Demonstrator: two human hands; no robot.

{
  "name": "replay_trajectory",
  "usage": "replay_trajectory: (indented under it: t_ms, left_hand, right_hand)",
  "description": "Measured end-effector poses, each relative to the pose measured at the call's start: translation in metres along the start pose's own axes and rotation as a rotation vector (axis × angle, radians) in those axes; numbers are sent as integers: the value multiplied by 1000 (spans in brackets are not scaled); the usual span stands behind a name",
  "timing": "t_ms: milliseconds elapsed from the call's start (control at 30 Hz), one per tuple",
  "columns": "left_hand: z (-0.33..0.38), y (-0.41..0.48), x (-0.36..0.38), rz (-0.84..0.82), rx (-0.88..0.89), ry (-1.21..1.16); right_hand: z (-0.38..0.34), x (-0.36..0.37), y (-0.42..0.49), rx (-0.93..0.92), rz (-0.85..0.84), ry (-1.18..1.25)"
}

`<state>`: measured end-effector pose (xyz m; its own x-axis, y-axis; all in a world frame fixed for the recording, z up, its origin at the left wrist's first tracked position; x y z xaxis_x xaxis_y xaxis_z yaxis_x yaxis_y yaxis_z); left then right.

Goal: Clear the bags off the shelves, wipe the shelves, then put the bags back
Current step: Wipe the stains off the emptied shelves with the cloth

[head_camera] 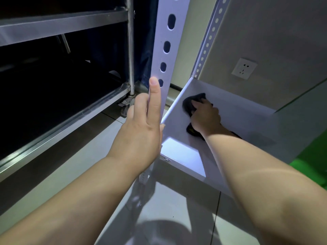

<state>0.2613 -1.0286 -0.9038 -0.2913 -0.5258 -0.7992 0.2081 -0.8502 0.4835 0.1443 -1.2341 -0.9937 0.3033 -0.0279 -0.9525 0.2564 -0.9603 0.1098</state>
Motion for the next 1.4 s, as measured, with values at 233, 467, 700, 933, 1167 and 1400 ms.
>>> replay_trajectory:
  t_ms: [233,467,700,933,1167,1400]
  left_hand:
    - [-1,-1,1,16,-2,-40]
    - [-3,-1,2,0,7,-36]
    - [-4,-1,3,15,20,-69]
    - [-5,-1,3,0,19,-73]
    - [-7,-1,5,23,18,-102]
    - [-6,-3,3,27,13,-84]
  right_hand:
    - [-59,21,-47,-483,-168,94]
    - [57,-8,1,287,-49,-96]
    - [-30,16,17,-266,-136,-5]
    - [15,6,22,-74,-76,-42]
    - [17,-2,9,114,-30,-48]
    - [-45,16,-50,-377,-188,113]
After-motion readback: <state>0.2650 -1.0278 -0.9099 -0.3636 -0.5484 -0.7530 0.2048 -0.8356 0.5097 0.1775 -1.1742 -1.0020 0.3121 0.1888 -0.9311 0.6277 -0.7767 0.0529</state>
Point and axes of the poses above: each hand's wrist, its own y-axis towards the middle knuckle, its own x-axis out of the palm, z = x × y, the point moved 8 cm from there along y, towards the middle knuckle, and after that the axes turned 2 degrees about -x, right-handed, at the moved point
